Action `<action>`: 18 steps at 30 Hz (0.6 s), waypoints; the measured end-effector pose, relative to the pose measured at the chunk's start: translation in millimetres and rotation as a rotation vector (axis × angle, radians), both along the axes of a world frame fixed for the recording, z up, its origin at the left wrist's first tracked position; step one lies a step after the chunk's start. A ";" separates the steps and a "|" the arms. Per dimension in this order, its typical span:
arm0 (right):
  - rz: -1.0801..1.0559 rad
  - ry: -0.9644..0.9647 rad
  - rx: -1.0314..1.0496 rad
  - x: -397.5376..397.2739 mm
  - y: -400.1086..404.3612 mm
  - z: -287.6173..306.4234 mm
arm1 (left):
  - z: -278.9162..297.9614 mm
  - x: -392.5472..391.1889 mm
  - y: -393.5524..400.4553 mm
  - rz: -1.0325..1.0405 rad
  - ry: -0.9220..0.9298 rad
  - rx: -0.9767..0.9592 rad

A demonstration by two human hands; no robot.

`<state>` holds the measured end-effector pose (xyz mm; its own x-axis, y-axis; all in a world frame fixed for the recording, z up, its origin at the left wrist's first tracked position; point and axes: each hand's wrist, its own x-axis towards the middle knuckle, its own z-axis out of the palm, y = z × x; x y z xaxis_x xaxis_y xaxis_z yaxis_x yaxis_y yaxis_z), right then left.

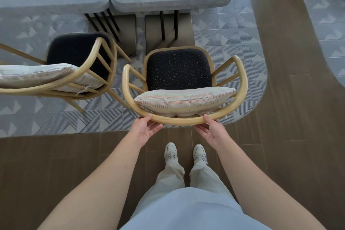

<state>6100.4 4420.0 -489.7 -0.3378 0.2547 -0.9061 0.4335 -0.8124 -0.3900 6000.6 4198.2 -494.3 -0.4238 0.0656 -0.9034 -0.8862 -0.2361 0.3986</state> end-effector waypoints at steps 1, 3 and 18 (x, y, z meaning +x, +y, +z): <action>0.009 0.005 -0.004 1.5 -3.5 -0.5 | 0.4 1.1 -3.7 -0.001 0.003 -0.002; 0.017 0.011 -0.011 4.8 -8.4 -1.6 | 1.3 3.7 -9.3 0.002 0.009 -0.003; 0.030 0.009 0.009 8.8 -17.1 0.5 | 4.9 8.9 -17.8 -0.008 0.014 -0.025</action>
<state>6109.2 4402.9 -489.2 -0.3539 0.2525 -0.9006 0.4536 -0.7958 -0.4013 6009.5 4180.4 -489.4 -0.4362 0.0464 -0.8987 -0.8821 -0.2193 0.4168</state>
